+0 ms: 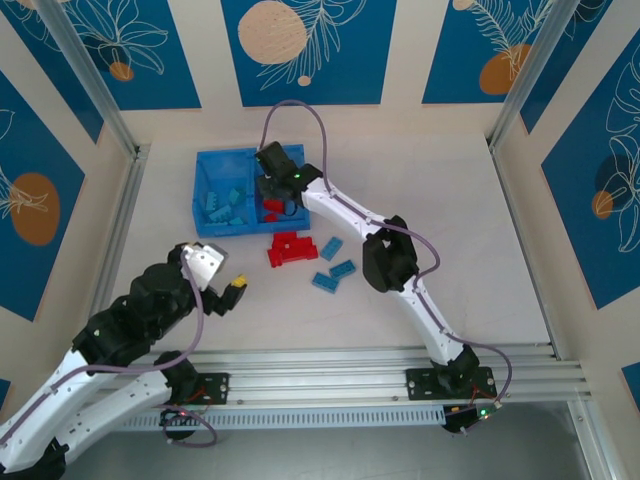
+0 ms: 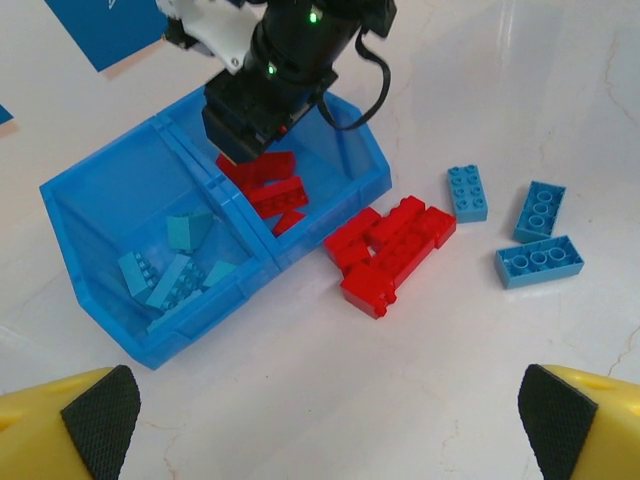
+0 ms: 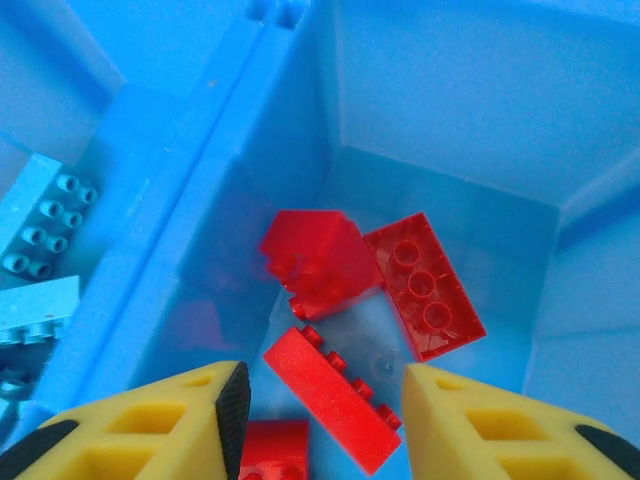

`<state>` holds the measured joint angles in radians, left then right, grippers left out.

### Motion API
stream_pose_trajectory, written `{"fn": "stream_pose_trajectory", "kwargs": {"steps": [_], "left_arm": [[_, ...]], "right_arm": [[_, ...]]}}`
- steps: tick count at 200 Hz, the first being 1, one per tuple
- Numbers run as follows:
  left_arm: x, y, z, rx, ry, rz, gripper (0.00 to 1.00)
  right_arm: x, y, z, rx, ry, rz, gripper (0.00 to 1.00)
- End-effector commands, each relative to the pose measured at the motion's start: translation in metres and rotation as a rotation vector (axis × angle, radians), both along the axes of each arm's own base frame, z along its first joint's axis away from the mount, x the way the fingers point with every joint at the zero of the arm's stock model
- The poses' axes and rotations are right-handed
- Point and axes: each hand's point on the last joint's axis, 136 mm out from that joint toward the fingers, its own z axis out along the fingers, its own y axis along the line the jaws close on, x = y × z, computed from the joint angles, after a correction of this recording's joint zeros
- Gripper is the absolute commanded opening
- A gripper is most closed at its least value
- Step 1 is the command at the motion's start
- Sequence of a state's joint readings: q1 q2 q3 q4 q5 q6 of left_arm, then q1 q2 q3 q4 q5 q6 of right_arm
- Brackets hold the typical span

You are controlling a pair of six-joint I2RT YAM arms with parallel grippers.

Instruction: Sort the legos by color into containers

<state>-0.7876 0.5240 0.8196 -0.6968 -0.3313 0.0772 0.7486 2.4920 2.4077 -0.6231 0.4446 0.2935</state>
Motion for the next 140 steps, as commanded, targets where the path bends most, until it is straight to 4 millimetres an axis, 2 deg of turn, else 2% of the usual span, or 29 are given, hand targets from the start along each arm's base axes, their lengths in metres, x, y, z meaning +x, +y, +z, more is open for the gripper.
{"fn": "stream_pose_trajectory", "kwargs": {"steps": [1,28,33,39,56,66,70,94,104,117,132,140], "left_arm": [[0.005,0.005,-0.006,0.021,0.017,0.044,1.0],[0.018,0.012,-0.005,-0.051,0.027,0.177,1.0],[0.02,0.013,-0.004,-0.087,0.042,0.213,1.0],[0.022,0.012,-0.005,-0.136,0.069,0.248,1.0],[0.032,0.002,-0.015,-0.281,0.158,0.351,1.0],[0.039,-0.004,-0.026,-0.344,0.216,0.414,1.0],[0.042,-0.007,-0.031,-0.362,0.24,0.436,1.0],[0.055,-0.033,-0.06,-0.404,0.372,0.48,1.0],[0.06,-0.047,-0.072,-0.411,0.425,0.469,1.0],[0.063,-0.067,-0.085,-0.42,0.498,0.439,0.99],[0.062,-0.096,-0.1,-0.467,0.618,0.39,0.98],[0.06,-0.116,-0.109,-0.493,0.688,0.352,0.98]], "right_arm": [[-0.013,-0.005,0.067,0.043,-0.058,0.028,0.46],[-0.044,-0.019,0.112,0.087,-0.063,0.067,0.46],[-0.053,-0.022,0.113,0.092,-0.05,0.079,0.46],[-0.065,-0.028,0.131,0.122,-0.058,0.098,0.47],[-0.109,-0.045,0.156,0.195,-0.044,0.178,0.49],[-0.138,-0.056,0.162,0.237,-0.026,0.237,0.51],[-0.151,-0.061,0.173,0.266,-0.035,0.261,0.53],[-0.221,-0.097,0.188,0.37,-0.025,0.357,0.66],[-0.244,-0.114,0.187,0.397,-0.017,0.366,0.71],[-0.268,-0.137,0.183,0.431,-0.011,0.346,0.76],[-0.287,-0.162,0.175,0.465,-0.005,0.293,0.81],[-0.295,-0.176,0.166,0.483,0.003,0.248,0.89]]}}
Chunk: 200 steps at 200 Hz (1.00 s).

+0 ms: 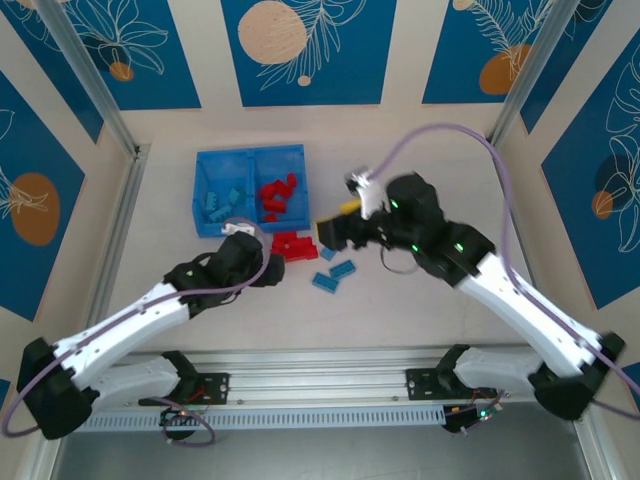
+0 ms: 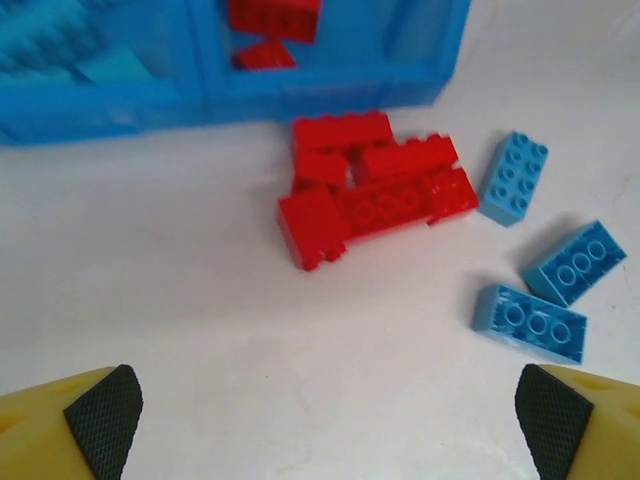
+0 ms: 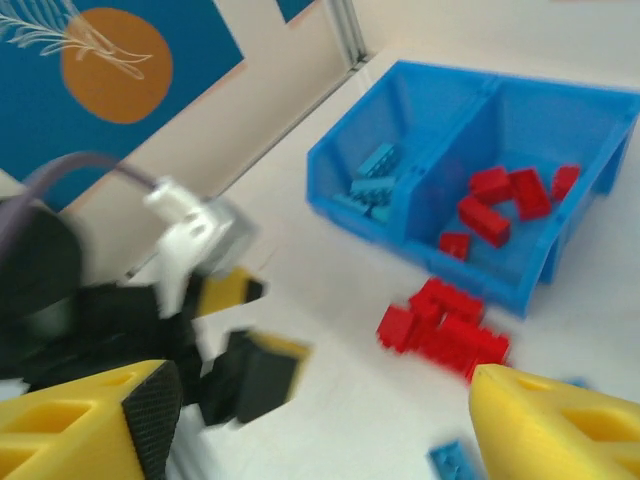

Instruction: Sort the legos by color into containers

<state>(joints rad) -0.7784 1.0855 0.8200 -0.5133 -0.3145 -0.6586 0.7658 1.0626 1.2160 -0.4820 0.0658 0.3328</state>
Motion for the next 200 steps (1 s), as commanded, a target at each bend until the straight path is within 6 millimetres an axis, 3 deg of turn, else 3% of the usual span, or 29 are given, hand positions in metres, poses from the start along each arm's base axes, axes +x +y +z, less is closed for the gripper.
{"fn": "stream_pose_trajectory", "kwargs": {"steps": [1,12,25,64,92,125,165,200], "left_arm": [[0.0,-0.058,-0.006,-0.255,0.134,-0.049,0.98],[-0.005,-0.085,-0.018,-0.275,0.19,-0.111,0.98],[-0.011,-0.108,-0.035,-0.205,0.226,-0.172,1.0],[-0.015,-0.147,-0.081,-0.036,0.302,-0.162,1.0],[-0.004,-0.153,-0.101,-0.004,0.308,-0.109,1.0],[0.002,-0.159,-0.119,0.11,0.305,-0.195,1.0],[0.01,-0.148,-0.132,0.28,0.275,-0.27,1.0],[0.009,-0.148,-0.143,0.348,0.292,-0.335,0.91]], "right_arm": [[-0.026,-0.023,-0.036,0.036,0.117,-0.038,0.9],[-0.033,-0.039,-0.048,0.055,0.139,-0.091,1.0],[-0.038,-0.054,-0.061,0.065,0.16,-0.137,1.0],[-0.043,-0.075,-0.09,0.067,0.238,-0.23,0.99],[-0.042,-0.074,-0.092,0.067,0.245,-0.231,0.99],[-0.039,-0.075,-0.093,0.058,0.238,-0.241,0.99],[-0.039,-0.075,-0.093,0.057,0.249,-0.245,1.0],[-0.038,-0.075,-0.092,0.068,0.256,-0.252,1.0]]}}
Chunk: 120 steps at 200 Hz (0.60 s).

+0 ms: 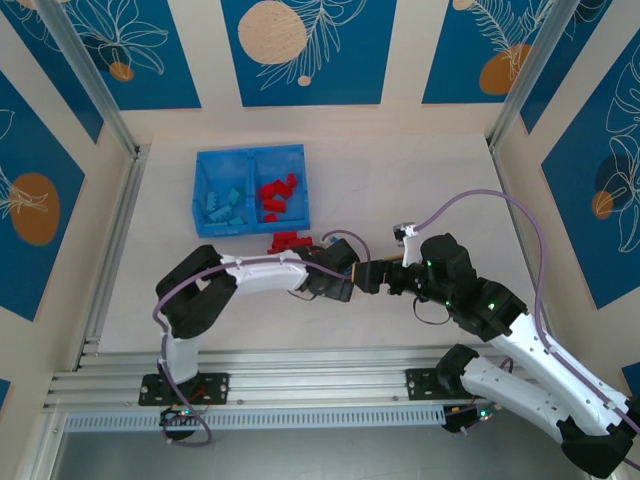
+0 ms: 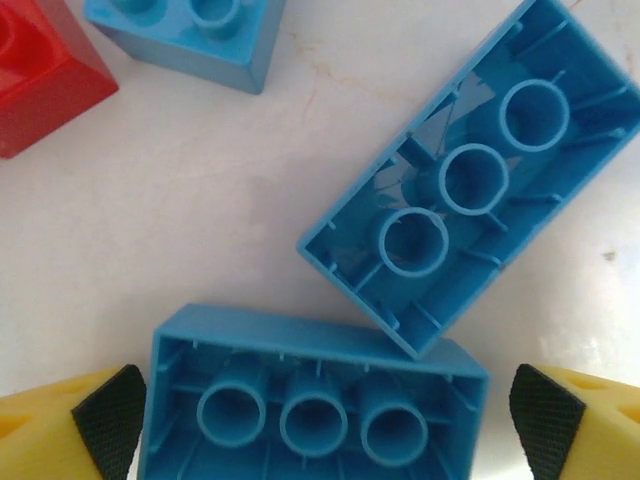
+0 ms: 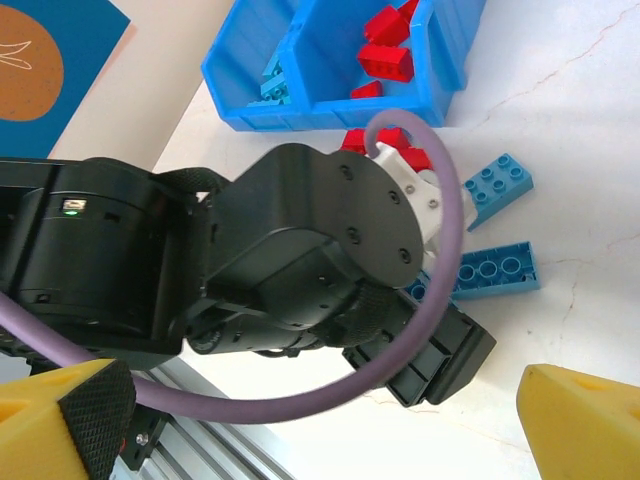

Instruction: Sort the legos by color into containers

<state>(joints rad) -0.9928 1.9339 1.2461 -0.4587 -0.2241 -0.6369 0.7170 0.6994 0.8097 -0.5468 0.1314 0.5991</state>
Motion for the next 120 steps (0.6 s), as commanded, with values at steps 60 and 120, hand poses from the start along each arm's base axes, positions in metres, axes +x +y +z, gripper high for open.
{"fn": "stream_pose_trajectory", "kwargs": {"steps": [60,120], "left_arm": [[-0.003,0.007,-0.01,0.061,0.006,-0.086,0.61],[0.002,0.037,0.06,0.002,-0.125,0.004,0.52]], "right_arm": [[0.001,-0.005,0.002,0.014,0.023,-0.036,0.99],[-0.002,-0.009,0.01,0.039,0.019,-0.053,1.0]]}}
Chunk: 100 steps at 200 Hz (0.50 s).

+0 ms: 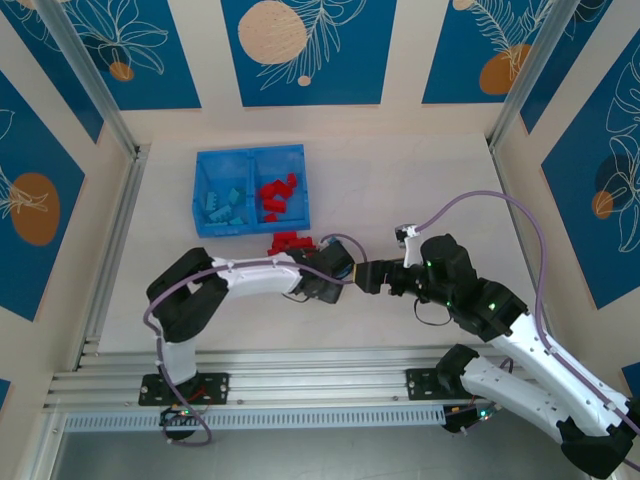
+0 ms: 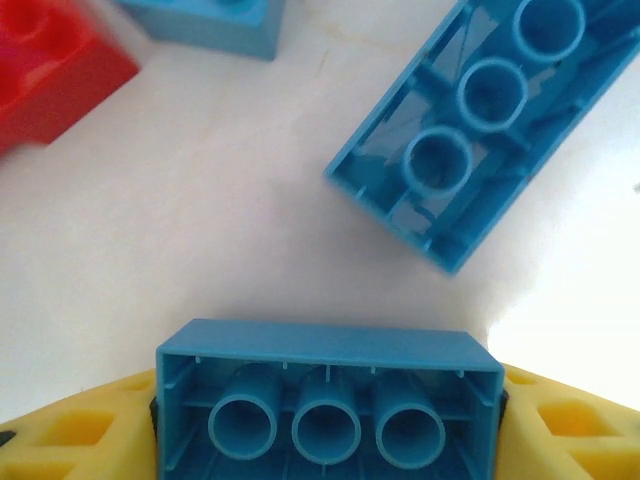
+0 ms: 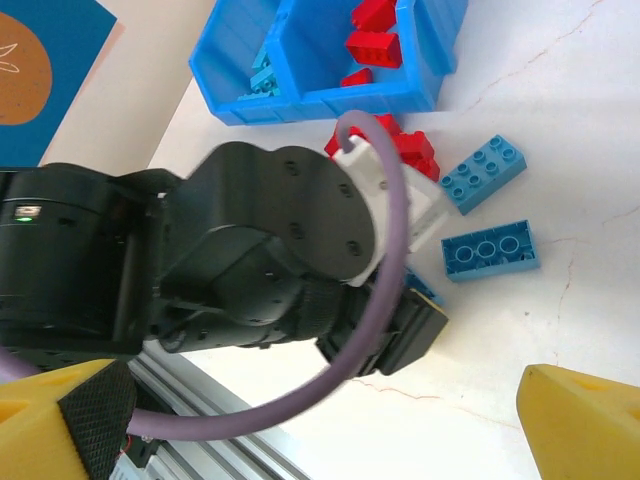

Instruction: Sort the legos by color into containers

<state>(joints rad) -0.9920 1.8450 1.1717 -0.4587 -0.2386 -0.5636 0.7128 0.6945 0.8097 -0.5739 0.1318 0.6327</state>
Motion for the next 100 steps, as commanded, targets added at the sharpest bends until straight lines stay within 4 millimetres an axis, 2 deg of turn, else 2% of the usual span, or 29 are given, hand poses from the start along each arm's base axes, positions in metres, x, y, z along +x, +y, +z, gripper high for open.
{"fn": "stream_pose_trajectory", "kwargs": {"steps": [1,29,66,80,100], "left_arm": [[0.01,0.022,0.049,-0.021,-0.097,0.067,0.52],[0.034,0.06,0.1,-0.026,-0.213,0.145,0.52],[0.089,0.144,0.151,-0.047,-0.335,0.361,0.51],[0.113,0.176,0.163,-0.075,-0.366,0.456,0.51],[0.149,0.215,0.163,-0.113,-0.35,0.592,0.5]], "right_arm": [[0.0,-0.006,0.014,0.034,-0.02,-0.033,1.0],[0.002,-0.008,0.017,0.042,-0.032,-0.05,1.0],[0.001,-0.009,0.012,0.041,-0.013,-0.054,0.99],[0.0,-0.01,0.01,0.042,-0.002,-0.064,1.0],[-0.001,-0.011,0.008,0.049,0.009,-0.072,0.99]]}}
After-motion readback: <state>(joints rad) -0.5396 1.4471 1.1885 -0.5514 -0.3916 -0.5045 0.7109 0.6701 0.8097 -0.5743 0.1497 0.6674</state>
